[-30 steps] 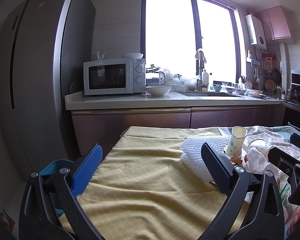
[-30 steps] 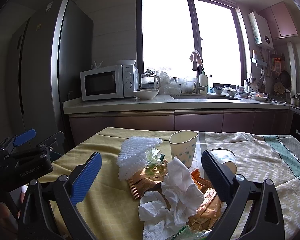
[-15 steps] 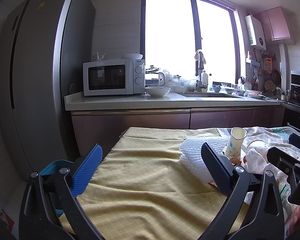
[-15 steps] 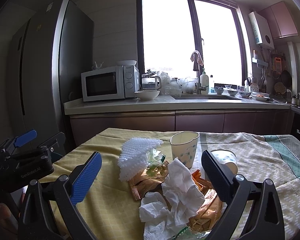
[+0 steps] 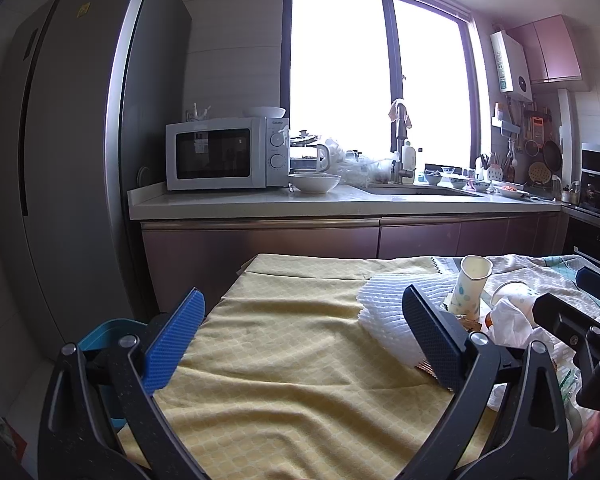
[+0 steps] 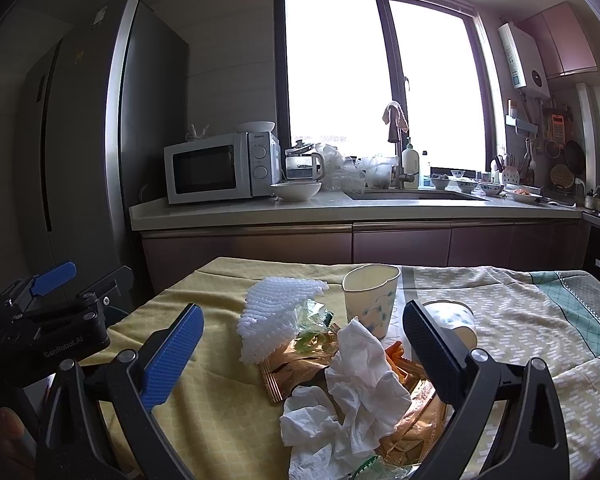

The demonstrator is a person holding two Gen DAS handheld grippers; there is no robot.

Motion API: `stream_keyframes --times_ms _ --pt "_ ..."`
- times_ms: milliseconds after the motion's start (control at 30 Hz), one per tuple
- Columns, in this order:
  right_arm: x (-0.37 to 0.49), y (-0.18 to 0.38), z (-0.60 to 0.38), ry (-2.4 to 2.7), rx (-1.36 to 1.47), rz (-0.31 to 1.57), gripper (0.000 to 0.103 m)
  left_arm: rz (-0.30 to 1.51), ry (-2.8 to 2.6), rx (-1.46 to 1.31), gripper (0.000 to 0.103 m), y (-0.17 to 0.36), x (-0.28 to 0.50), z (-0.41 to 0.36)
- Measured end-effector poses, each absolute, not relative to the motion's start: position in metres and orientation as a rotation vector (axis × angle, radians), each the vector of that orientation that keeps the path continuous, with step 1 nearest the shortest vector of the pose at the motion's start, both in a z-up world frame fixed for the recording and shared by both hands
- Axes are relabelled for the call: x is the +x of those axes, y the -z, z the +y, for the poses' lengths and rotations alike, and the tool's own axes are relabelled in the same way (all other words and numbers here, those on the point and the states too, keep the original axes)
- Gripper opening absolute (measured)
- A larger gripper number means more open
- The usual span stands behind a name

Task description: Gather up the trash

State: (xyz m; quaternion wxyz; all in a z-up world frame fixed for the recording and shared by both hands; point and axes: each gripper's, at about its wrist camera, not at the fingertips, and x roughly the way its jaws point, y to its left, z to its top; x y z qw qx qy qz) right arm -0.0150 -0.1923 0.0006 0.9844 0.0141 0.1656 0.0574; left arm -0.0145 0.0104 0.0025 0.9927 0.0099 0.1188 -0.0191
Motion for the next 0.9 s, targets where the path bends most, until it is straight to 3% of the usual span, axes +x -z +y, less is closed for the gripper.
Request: stream_keyframes --times_ms 900 --pt "-0.0167 0.0013 -0.2021 -0.137 0.047 0.341 0.096 0.258 0.053 0.021 0.097 0.0012 -0.0127 0.0036"
